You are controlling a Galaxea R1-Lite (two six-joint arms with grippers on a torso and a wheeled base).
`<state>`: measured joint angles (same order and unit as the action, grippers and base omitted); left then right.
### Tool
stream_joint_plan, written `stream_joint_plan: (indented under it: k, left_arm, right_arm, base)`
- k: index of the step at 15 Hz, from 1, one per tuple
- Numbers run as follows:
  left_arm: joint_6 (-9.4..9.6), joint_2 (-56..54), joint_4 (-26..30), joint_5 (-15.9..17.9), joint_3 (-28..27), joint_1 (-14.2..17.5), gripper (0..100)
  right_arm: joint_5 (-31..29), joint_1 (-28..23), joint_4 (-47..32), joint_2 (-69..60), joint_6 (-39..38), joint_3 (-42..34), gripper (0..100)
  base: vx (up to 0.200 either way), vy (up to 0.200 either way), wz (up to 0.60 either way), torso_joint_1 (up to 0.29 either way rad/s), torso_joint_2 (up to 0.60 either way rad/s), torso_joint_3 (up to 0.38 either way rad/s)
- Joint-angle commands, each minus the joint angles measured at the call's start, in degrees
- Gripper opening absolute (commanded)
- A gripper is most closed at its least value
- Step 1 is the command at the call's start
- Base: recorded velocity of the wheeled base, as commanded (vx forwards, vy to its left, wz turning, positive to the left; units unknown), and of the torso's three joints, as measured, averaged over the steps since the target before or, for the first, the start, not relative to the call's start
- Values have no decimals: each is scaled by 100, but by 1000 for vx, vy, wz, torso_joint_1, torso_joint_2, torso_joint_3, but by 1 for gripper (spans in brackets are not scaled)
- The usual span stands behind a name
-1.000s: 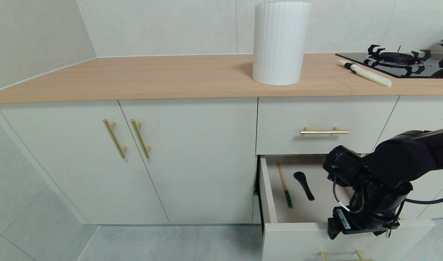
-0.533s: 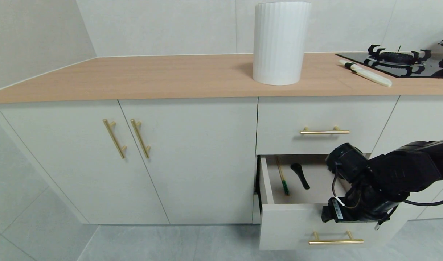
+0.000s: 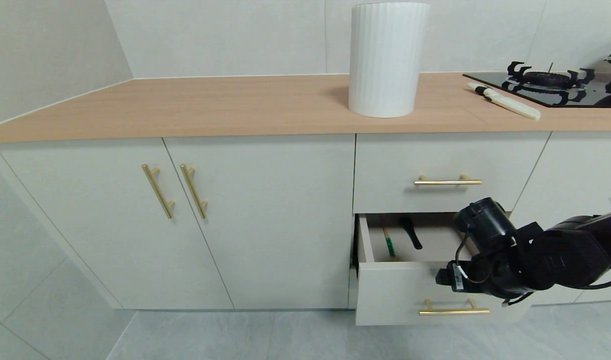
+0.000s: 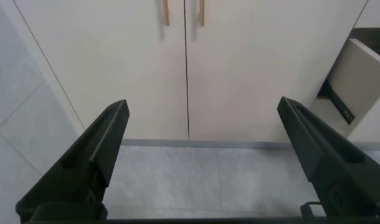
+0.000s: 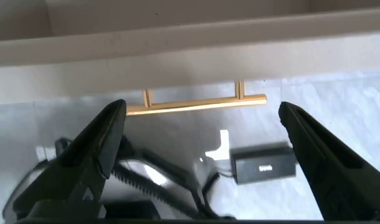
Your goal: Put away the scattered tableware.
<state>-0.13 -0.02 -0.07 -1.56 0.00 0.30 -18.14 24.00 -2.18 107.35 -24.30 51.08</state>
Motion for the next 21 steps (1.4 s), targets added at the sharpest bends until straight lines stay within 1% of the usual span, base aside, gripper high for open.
stream_joint_plan:
  k: [1, 3, 4, 6, 7, 9, 11, 16, 17, 21]
  left_arm:
    - [-4, 2, 7, -2, 0, 5, 100]
    - [-4, 2, -1, -2, 0, 5, 100]
    - [-4, 2, -1, -2, 0, 5, 100]
    - [-4, 2, -1, -2, 0, 5, 100]
    - [-4, 2, -1, -2, 0, 5, 100]
    - [-4, 2, -1, -2, 0, 5, 100]
    - [-4, 2, -1, -2, 0, 5, 100]
    - [-4, 2, -1, -2, 0, 5, 100]
    - [-4, 2, 7, 7, 0, 5, 100]
    - [-4, 2, -1, -2, 0, 5, 100]
  right_arm:
    - [3, -10, 587, 76, 39, -274, 100]
    - [3, -142, 1097, 190, 197, -335, 100]
    - [3, -177, 1176, 207, 241, -335, 100]
    - [12, -440, 1748, 445, 505, -335, 100]
    - [12, -440, 1748, 445, 505, -335, 100]
    - [12, -607, 2565, 726, 689, -318, 100]
    - [3, -651, 3136, 937, 909, -291, 100]
    - [-5, -783, 4507, 1464, 1058, -335, 100]
    - [-32, -792, 4718, 1534, 1058, -371, 100]
    - [-190, -792, 5149, 1737, 1094, -397, 100]
  base:
    - [0, 0, 0, 0, 0, 0]
    - [0, 0, 0, 0, 0, 0]
    - [0, 0, 0, 0, 0, 0]
    - [0, 0, 0, 0, 0, 0]
    - [0, 0, 0, 0, 0, 0]
    - [0, 0, 0, 0, 0, 0]
    - [0, 0, 0, 0, 0, 0]
    - [0, 0, 0, 0, 0, 0]
    - [0, 0, 0, 0, 0, 0]
    - [0, 0, 0, 0, 0, 0]
